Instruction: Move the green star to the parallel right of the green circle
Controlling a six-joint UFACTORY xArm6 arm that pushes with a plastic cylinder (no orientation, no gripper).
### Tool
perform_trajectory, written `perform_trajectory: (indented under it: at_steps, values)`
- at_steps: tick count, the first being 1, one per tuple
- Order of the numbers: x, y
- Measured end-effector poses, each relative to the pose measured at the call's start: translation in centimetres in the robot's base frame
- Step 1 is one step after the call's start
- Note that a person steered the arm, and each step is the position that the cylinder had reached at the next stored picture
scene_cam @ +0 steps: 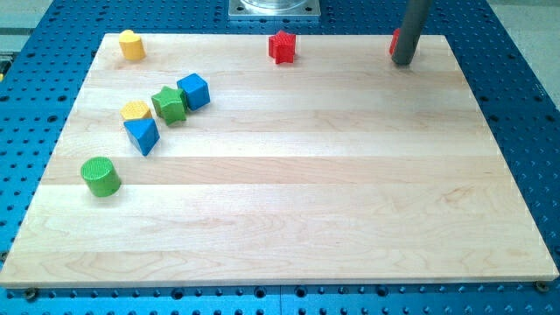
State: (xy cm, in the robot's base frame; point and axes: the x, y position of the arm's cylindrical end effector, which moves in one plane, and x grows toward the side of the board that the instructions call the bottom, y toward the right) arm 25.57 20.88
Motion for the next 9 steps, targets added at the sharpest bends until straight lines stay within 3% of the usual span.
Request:
perform_trajectory:
  at_steps: [2, 3, 4, 5, 6, 8, 9]
  values:
    - [0.2, -0.3]
    - [4.0, -7.2]
    - [2.1, -8.8]
    - [2.1, -22.4]
    - [2.9, -31.3]
    - [15.4, -29.7]
    - [11.1, -29.8]
